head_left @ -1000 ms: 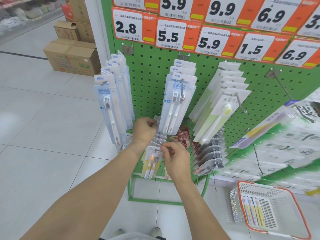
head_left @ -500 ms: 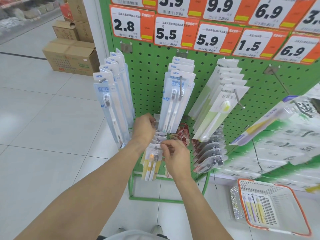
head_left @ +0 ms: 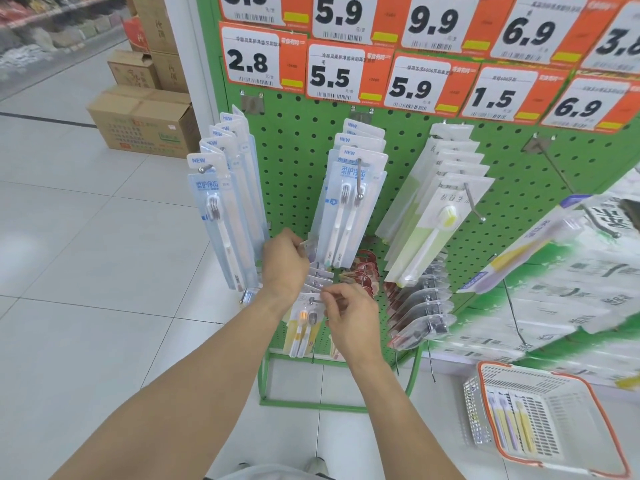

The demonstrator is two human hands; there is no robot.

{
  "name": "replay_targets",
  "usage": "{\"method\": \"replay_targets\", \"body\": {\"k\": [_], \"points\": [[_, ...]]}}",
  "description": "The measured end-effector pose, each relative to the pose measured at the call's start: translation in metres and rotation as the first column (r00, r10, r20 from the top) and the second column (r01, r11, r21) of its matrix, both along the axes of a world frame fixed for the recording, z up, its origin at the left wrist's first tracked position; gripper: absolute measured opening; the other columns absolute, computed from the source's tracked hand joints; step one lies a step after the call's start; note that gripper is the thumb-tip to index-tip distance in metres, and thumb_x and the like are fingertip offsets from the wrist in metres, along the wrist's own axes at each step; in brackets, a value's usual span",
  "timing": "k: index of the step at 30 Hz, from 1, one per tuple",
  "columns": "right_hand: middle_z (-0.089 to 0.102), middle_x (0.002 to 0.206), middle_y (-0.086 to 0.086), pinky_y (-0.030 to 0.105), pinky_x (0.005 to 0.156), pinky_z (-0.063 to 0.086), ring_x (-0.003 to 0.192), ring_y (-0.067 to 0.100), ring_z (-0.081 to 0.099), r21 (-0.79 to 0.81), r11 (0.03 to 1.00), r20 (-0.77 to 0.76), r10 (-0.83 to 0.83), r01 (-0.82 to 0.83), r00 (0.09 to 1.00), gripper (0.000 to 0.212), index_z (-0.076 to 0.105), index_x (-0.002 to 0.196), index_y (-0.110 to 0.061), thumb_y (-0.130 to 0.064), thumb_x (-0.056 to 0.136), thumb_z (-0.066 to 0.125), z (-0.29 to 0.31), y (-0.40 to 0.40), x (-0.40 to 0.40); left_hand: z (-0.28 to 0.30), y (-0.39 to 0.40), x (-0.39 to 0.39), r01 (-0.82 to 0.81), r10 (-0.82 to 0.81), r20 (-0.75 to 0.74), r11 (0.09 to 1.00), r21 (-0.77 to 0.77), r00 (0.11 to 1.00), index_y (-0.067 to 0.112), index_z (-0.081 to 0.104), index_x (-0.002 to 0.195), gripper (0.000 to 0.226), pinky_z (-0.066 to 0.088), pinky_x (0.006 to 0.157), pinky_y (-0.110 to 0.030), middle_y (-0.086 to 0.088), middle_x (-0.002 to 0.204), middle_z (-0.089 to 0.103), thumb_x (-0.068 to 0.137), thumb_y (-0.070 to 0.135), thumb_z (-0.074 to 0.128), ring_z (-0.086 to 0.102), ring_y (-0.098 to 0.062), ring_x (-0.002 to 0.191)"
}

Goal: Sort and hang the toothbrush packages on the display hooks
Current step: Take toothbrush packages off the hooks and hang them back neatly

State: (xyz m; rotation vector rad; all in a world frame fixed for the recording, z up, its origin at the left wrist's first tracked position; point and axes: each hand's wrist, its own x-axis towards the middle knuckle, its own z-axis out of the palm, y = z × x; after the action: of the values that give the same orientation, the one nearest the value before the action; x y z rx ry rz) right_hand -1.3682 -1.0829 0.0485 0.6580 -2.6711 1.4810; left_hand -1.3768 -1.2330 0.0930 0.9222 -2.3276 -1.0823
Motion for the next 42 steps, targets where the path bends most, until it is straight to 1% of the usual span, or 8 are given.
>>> {"method": "replay_targets", "body": {"k": [6,14,22,25,28,35,39,42], "points": [[0.066,0.091,-0.005,0.023,0.074,0.052,0.08,0.003,0.062,0.013,1.0,-0.016,-0.008,0.008,1.0,0.009,0.075,0.091,-0.022,-0.017,0.093,0.067,0.001,-0.001,0.001,0.006,0.011,0.021,0.011,-0.009,0.043,0.999,-0.05,0.999,0.006,0.065,0.087,0.015,0.045,0.062,-0.031,-0.005,0.079,0.066,0.09,-0.002,0.052,0.061,-0.024,0.074],[0.065,0.09,-0.006,0.03,0.074,0.055,0.077,0.0,0.062,0.005,1.0,-0.038,-0.017,0.017,0.999,0.009,0.075,0.09,-0.02,-0.016,0.093,0.068,0.001,-0.003,0.002,0.013,0.019,0.054,0.041,-0.03,0.08,0.989,-0.139,0.996,0.005,0.061,0.083,0.016,0.052,0.063,-0.045,-0.009,0.075,0.064,0.088,-0.005,0.05,0.06,-0.029,0.07],[0.063,0.087,-0.015,0.045,0.076,0.055,0.073,0.001,0.062,0.025,0.998,-0.04,-0.048,0.049,0.998,0.011,0.072,0.088,-0.033,-0.025,0.092,0.066,0.0,-0.005,0.006,0.029,0.023,0.092,0.043,-0.027,0.089,0.983,-0.181,0.996,0.008,0.058,0.083,0.008,0.042,0.056,-0.034,-0.004,0.073,0.061,0.089,0.004,0.054,0.056,-0.022,0.064],[0.064,0.088,-0.012,0.039,0.076,0.056,0.072,0.0,0.062,0.027,0.998,-0.032,-0.052,0.053,0.998,0.009,0.074,0.089,-0.025,-0.021,0.092,0.067,0.002,-0.006,0.007,0.032,0.024,0.107,0.012,-0.004,0.048,0.985,-0.174,0.999,0.012,0.058,0.081,0.009,0.043,0.059,-0.033,0.001,0.074,0.063,0.09,0.01,0.059,0.057,-0.022,0.068],[0.064,0.09,-0.01,0.034,0.076,0.056,0.072,-0.001,0.062,0.022,0.999,-0.027,-0.044,0.045,0.999,0.009,0.074,0.09,-0.022,-0.018,0.092,0.067,0.005,-0.006,0.008,0.035,0.027,0.12,-0.05,0.067,0.078,0.979,-0.196,0.995,0.018,0.061,0.085,0.008,0.042,0.062,-0.032,0.01,0.082,0.065,0.092,0.021,0.061,0.059,-0.019,0.074],[0.059,0.1,-0.008,0.035,0.083,0.056,0.084,0.007,0.064,-0.001,0.998,-0.006,-0.059,0.059,0.998,0.007,0.073,0.098,-0.021,-0.024,0.091,0.071,0.007,-0.006,0.009,0.026,0.026,0.131,-0.108,0.109,0.017,0.991,-0.083,0.994,0.022,0.06,0.085,0.008,0.044,0.062,-0.031,0.015,0.071,0.059,0.092,0.022,0.062,0.06,-0.013,0.071],[0.057,0.107,-0.006,0.03,0.085,0.051,0.091,0.009,0.059,0.033,0.996,-0.009,-0.084,0.084,0.996,0.019,0.07,0.103,-0.022,-0.031,0.087,0.076,0.012,-0.008,0.013,0.022,0.028,0.134,-0.088,0.085,-0.102,0.996,-0.025,0.991,0.021,0.057,0.089,0.009,0.05,0.072,-0.033,0.012,0.085,0.066,0.097,0.019,0.059,0.063,-0.006,0.083],[0.055,0.107,-0.009,0.031,0.087,0.051,0.092,0.007,0.057,0.005,0.994,-0.016,-0.109,0.109,0.994,0.017,0.068,0.102,-0.024,-0.029,0.088,0.075,0.017,-0.008,0.019,0.023,0.029,0.138,-0.102,0.106,-0.177,0.994,0.033,0.978,0.021,0.056,0.094,0.006,0.054,0.076,-0.039,0.01,0.09,0.067,0.1,0.019,0.055,0.064,-0.003,0.083]]}}
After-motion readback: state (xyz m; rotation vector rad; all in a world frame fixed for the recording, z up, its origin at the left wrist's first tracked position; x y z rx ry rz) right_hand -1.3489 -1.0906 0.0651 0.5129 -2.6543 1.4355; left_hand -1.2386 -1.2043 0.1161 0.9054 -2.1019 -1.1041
